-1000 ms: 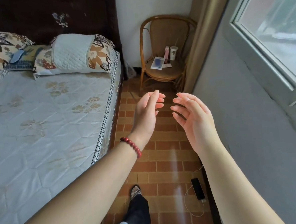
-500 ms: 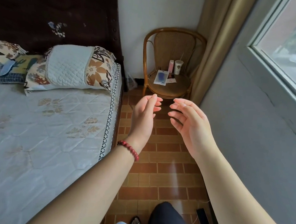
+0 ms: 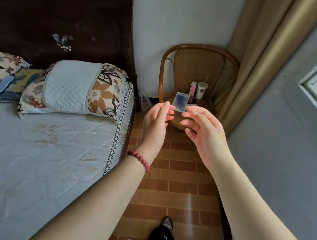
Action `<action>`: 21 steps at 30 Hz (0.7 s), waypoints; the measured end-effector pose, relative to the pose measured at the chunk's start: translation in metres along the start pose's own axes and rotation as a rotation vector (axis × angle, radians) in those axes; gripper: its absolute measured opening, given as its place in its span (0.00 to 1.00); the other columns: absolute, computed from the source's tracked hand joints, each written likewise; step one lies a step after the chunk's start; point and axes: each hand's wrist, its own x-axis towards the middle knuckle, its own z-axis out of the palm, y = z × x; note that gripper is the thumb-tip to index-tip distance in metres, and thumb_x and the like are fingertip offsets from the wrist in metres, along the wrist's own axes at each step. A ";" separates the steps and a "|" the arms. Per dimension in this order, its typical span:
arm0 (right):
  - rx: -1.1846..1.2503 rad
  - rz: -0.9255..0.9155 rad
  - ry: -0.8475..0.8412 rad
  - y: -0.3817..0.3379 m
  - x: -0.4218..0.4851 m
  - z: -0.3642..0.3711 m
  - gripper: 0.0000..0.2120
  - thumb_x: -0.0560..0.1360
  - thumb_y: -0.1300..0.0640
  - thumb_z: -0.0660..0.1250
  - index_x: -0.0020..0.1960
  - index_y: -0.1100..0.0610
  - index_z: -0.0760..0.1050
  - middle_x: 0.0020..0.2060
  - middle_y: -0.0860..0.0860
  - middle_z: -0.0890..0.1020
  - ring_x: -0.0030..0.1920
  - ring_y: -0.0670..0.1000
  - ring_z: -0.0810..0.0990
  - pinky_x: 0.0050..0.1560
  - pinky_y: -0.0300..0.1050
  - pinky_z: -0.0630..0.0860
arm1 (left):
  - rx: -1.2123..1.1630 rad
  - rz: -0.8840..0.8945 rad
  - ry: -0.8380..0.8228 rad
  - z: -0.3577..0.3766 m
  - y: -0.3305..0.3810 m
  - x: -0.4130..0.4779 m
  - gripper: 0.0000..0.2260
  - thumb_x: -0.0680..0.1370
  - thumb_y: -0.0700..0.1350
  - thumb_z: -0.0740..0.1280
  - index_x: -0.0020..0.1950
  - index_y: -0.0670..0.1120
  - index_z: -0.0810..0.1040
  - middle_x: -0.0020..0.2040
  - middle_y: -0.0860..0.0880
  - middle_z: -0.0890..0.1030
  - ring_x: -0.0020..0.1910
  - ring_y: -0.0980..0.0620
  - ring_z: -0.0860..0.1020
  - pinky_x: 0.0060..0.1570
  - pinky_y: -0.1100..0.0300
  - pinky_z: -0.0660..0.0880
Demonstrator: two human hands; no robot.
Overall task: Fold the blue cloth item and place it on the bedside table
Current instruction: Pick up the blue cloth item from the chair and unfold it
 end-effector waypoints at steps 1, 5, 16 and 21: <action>-0.004 0.002 -0.011 -0.002 0.016 -0.003 0.08 0.78 0.57 0.63 0.47 0.52 0.80 0.38 0.46 0.83 0.39 0.43 0.81 0.42 0.36 0.74 | 0.004 0.007 0.005 0.006 0.000 0.013 0.12 0.75 0.56 0.57 0.40 0.55 0.78 0.42 0.56 0.81 0.47 0.55 0.80 0.45 0.60 0.73; 0.009 0.025 -0.042 -0.002 0.065 -0.013 0.08 0.78 0.57 0.63 0.46 0.51 0.81 0.38 0.46 0.84 0.39 0.44 0.81 0.41 0.35 0.74 | 0.037 0.033 0.011 0.023 -0.005 0.055 0.12 0.74 0.57 0.58 0.37 0.58 0.78 0.40 0.57 0.81 0.46 0.56 0.80 0.49 0.57 0.75; 0.019 0.039 -0.069 0.003 0.203 -0.015 0.07 0.74 0.52 0.66 0.43 0.46 0.84 0.39 0.45 0.85 0.39 0.44 0.83 0.38 0.33 0.76 | 0.037 0.017 0.031 0.053 -0.016 0.184 0.12 0.74 0.58 0.58 0.38 0.58 0.78 0.41 0.59 0.81 0.49 0.53 0.80 0.52 0.54 0.75; 0.008 0.034 -0.067 -0.005 0.283 -0.002 0.07 0.71 0.48 0.66 0.42 0.45 0.83 0.37 0.44 0.85 0.39 0.44 0.83 0.40 0.34 0.76 | 0.022 0.035 0.039 0.061 -0.017 0.266 0.12 0.75 0.58 0.57 0.38 0.59 0.78 0.45 0.54 0.82 0.51 0.54 0.80 0.54 0.53 0.75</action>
